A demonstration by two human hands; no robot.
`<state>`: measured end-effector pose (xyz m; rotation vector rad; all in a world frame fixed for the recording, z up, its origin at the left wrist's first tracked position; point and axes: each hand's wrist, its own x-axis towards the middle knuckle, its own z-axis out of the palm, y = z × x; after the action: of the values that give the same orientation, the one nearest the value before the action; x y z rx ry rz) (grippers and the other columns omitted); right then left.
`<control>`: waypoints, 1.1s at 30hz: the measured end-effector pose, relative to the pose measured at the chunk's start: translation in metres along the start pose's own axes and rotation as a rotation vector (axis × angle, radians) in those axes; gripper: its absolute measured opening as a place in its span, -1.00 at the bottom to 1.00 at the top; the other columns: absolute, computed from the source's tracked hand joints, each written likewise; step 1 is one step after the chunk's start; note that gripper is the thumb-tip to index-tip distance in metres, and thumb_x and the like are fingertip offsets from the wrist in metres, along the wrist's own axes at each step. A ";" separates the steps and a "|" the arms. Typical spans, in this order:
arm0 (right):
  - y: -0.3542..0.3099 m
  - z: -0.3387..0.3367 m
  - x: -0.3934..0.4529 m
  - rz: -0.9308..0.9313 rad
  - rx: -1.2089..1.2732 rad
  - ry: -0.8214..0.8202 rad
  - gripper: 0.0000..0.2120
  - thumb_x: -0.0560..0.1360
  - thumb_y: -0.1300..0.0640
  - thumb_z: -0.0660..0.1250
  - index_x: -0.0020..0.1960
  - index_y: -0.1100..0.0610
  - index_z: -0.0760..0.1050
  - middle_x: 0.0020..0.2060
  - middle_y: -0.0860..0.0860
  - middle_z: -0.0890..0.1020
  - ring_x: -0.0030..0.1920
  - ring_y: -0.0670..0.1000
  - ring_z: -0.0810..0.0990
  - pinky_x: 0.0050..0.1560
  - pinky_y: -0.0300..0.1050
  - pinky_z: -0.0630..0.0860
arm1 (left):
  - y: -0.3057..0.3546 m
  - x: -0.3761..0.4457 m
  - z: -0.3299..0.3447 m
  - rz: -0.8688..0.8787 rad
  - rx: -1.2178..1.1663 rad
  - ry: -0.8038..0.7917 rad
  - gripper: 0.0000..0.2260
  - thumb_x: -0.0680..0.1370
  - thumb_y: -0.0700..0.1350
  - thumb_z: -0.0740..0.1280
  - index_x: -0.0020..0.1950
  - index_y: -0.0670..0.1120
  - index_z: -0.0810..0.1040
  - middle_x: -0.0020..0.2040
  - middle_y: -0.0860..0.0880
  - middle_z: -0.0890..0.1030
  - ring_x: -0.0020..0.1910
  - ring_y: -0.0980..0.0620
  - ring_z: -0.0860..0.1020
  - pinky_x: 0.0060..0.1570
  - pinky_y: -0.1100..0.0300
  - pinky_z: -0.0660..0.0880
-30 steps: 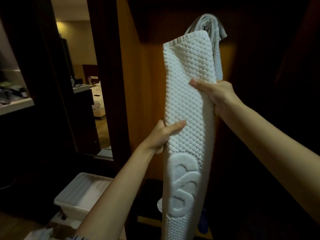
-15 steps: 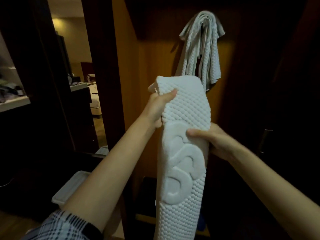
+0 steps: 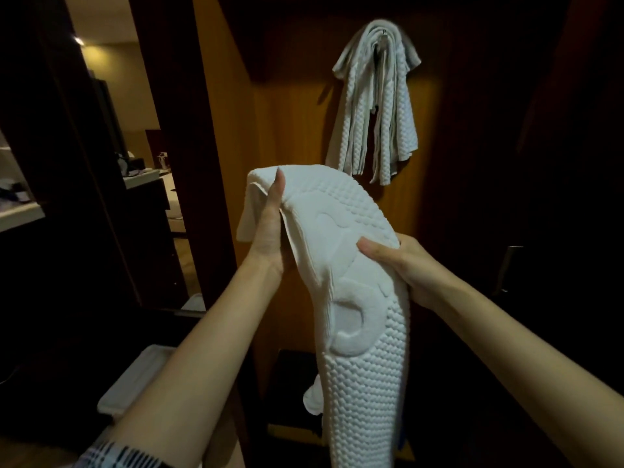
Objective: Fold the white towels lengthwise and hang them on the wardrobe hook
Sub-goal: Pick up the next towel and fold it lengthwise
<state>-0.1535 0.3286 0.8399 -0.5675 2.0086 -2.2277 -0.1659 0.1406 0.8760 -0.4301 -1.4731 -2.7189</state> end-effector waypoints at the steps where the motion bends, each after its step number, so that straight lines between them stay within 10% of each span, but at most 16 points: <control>1: -0.002 -0.002 0.003 0.016 -0.027 -0.003 -0.58 0.27 0.01 0.50 0.10 0.05 0.56 -0.01 0.00 0.70 -0.02 0.03 0.68 -0.18 -0.20 0.60 | 0.002 -0.001 0.001 -0.003 -0.020 -0.004 -0.56 0.31 0.19 0.37 0.04 -0.07 0.58 -0.02 -0.13 0.68 0.01 -0.11 0.64 0.01 -0.03 0.59; 4: -0.006 -0.006 0.012 0.060 -0.186 0.090 -0.41 0.14 -0.13 0.54 0.11 0.01 0.49 -0.07 -0.06 0.71 -0.10 -0.05 0.69 -0.25 -0.23 0.59 | 0.008 0.001 0.012 -0.077 -0.013 0.032 -0.91 0.40 -0.19 0.37 -0.13 -0.16 0.59 -0.16 -0.13 0.68 -0.10 -0.12 0.63 -0.04 0.02 0.59; 9: 0.009 -0.013 0.017 0.183 -0.529 0.355 -0.22 0.26 -0.40 0.32 0.29 0.04 0.28 0.11 -0.12 0.48 0.04 -0.08 0.54 -0.07 -0.22 0.46 | 0.010 0.002 0.053 -0.102 -0.012 0.165 -0.82 0.44 -0.43 0.16 0.00 -0.27 0.43 -0.12 -0.19 0.53 -0.15 -0.13 0.56 -0.20 0.12 0.56; 12: 0.024 -0.005 0.005 -0.007 -0.607 0.565 -0.47 0.49 -0.19 0.27 0.36 0.03 0.26 0.06 -0.16 0.45 -0.04 -0.21 0.47 -0.13 -0.33 0.40 | 0.007 0.004 0.076 -0.057 0.074 0.254 -0.68 0.48 -0.43 0.18 0.22 -0.25 0.33 -0.08 -0.19 0.49 -0.12 -0.12 0.53 -0.19 0.10 0.53; 15: 0.028 0.015 -0.023 -0.367 -0.504 0.683 -0.81 0.51 -0.03 0.29 0.07 0.00 0.38 -0.09 -0.19 0.48 -0.03 -0.16 0.52 -0.17 -0.43 0.41 | 0.001 0.008 0.093 -0.033 0.158 0.296 -0.54 0.52 -0.36 0.23 0.39 -0.23 0.21 0.31 -0.23 0.40 0.25 -0.20 0.44 0.23 -0.09 0.43; 22: 0.046 0.068 -0.053 -0.618 -0.840 0.604 -0.66 0.32 0.13 0.54 -0.09 0.23 0.44 0.31 0.18 0.34 0.32 -0.01 0.29 0.20 -0.59 0.17 | 0.003 0.018 0.110 0.068 0.329 0.343 -0.38 0.54 -0.22 0.29 0.50 -0.19 0.02 0.48 -0.21 0.18 0.41 -0.19 0.26 0.37 -0.06 0.26; 27: 0.060 0.074 -0.039 -0.495 -1.027 0.589 -0.52 0.39 0.23 0.43 0.10 0.13 0.16 0.44 0.30 0.07 0.25 0.33 0.41 0.08 0.15 0.53 | 0.010 0.020 0.114 0.155 0.329 0.445 -0.30 0.53 -0.22 0.29 0.52 -0.22 -0.08 0.47 -0.19 0.16 0.42 -0.14 0.24 0.26 0.09 0.28; 30: 0.067 0.061 -0.037 -0.610 -1.086 0.501 -0.38 0.31 0.54 0.32 0.18 0.13 0.12 0.42 0.33 0.12 0.12 0.41 0.49 -0.01 0.12 0.55 | 0.013 0.020 0.113 0.173 0.295 0.487 -0.26 0.53 -0.25 0.27 0.53 -0.18 -0.16 0.51 -0.17 0.08 0.46 -0.13 0.18 0.37 0.05 0.24; 33: 0.079 0.038 -0.042 -0.626 -1.274 0.457 -0.46 0.41 0.44 0.33 0.24 0.11 0.16 0.44 0.23 0.06 0.19 0.39 0.46 -0.07 0.06 0.58 | 0.013 0.018 0.110 0.171 0.287 0.507 -0.27 0.54 -0.26 0.25 0.53 -0.18 -0.17 0.52 -0.17 0.07 0.47 -0.13 0.16 0.40 0.00 0.23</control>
<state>-0.1159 0.2952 0.7565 -0.8739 3.8030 -0.9093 -0.1561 0.2264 0.9484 0.1313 -1.5466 -2.2068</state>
